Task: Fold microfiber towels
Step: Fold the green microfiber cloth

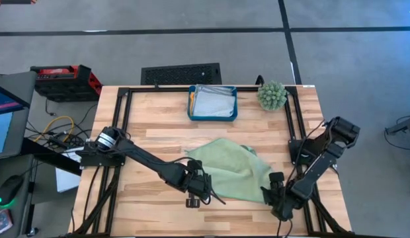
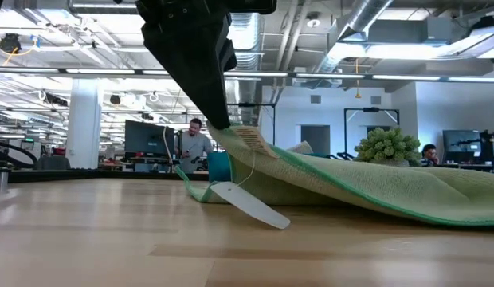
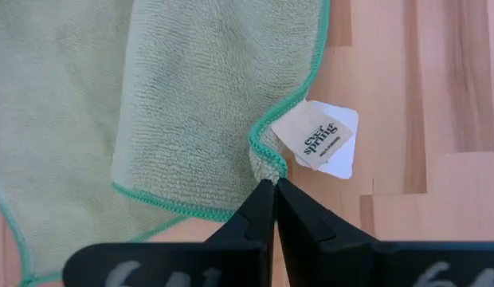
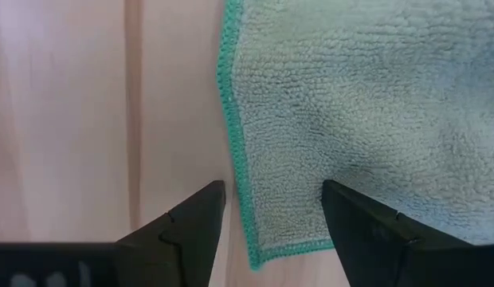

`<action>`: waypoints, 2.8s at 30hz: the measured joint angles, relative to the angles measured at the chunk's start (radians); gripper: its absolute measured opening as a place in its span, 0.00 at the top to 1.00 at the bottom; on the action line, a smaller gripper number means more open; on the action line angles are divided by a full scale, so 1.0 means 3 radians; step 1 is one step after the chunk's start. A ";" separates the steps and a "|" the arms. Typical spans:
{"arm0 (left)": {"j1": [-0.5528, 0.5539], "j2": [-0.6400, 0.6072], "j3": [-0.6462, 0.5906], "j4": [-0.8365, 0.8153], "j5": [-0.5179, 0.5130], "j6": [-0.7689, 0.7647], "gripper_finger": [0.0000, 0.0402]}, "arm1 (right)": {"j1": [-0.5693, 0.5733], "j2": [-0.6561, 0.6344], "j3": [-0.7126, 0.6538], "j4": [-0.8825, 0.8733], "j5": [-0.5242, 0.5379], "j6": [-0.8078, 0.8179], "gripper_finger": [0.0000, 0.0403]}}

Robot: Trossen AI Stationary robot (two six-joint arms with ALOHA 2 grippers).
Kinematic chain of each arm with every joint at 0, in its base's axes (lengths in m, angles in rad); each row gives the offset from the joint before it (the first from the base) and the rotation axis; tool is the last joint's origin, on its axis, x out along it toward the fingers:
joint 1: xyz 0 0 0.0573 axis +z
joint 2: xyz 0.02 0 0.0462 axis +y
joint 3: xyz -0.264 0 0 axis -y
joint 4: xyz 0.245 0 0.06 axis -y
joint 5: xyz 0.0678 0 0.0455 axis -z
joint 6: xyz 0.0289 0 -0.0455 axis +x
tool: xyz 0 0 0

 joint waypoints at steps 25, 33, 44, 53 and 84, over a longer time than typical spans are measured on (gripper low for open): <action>-0.0088 -0.0282 0.0003 0.0014 -0.0337 -0.0261 1.00 | 0.0023 -0.0533 0.0324 -0.0552 0.0429 0.0111 0.97; -0.0129 -0.0780 0.0008 -0.0051 -0.1069 -0.0295 1.00 | -0.0049 -0.1139 0.0706 -0.1860 0.1270 0.0333 0.99; -0.0077 -0.1350 0.0008 -0.0086 -0.2112 -0.0189 1.00 | -0.0467 -0.1606 0.1199 -0.2802 0.2177 0.0340 0.99; 0.0174 -0.1720 0.0006 -0.0051 -0.2348 0.0092 1.00 | -0.0955 -0.1757 0.1522 -0.2868 0.2767 -0.0146 0.98; -0.0100 -0.2027 -0.0253 -0.0724 -0.1565 -0.0665 1.00 | -0.1086 -0.1648 0.1141 -0.2478 0.2101 -0.0278 0.98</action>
